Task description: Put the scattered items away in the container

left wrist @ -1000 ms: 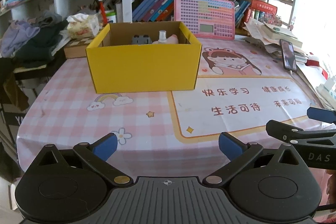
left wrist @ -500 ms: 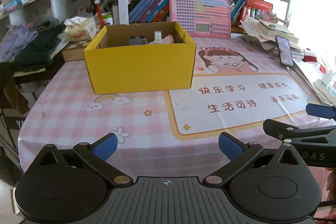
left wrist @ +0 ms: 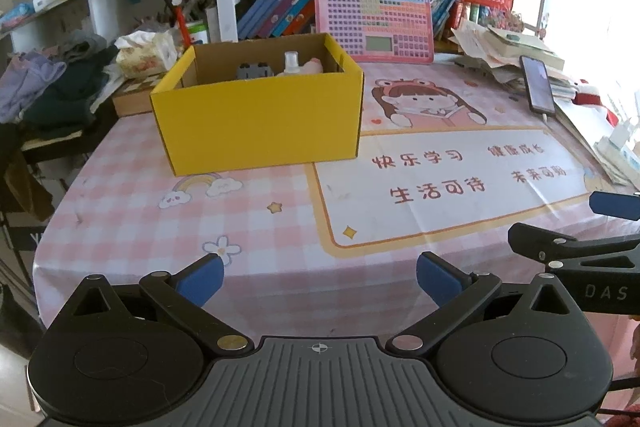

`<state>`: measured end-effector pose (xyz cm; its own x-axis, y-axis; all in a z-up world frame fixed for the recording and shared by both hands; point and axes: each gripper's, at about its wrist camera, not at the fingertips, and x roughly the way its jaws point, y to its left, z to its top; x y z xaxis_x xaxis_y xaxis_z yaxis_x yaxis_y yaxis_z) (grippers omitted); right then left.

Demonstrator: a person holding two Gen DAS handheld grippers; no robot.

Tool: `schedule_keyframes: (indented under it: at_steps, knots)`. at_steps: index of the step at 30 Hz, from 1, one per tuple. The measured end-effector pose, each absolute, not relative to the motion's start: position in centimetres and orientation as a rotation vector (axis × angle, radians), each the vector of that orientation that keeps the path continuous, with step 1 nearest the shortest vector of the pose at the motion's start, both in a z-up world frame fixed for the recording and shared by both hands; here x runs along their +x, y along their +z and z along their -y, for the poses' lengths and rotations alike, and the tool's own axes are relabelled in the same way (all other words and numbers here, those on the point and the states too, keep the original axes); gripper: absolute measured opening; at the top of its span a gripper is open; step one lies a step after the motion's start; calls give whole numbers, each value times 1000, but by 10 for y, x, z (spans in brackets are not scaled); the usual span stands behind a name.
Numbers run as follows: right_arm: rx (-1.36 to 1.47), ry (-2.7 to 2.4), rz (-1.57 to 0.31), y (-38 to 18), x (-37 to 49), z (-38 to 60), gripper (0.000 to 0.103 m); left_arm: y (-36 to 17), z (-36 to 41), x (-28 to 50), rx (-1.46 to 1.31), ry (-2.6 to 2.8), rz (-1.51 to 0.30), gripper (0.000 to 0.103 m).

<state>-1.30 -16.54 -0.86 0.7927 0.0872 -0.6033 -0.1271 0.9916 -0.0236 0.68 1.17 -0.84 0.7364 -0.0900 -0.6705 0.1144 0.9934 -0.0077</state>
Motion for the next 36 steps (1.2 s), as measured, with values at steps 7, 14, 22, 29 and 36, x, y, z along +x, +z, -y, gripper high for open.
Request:
schedule_keyframes:
  at_steps: [7,14,22,29,36]
  knots:
    - [-61,109,-647,-9,-15,167,103,-9,-11,6,37,-127,-742,103]
    - [-61,114,-647,-9,-16,167,103,-9,-11,5,32,-128,-745,103]
    - [-62,119,-654,-10,-17,167,103,-13,-11,5,19,-127,-771,103]
    - [-63,123,-656,-10,-15,167,103,-13,-13,6,-4,-139,-770,103]
    - [-72,131,-664,-12,-9,164,103,-12,-16,9,-11,-139,-768,103]
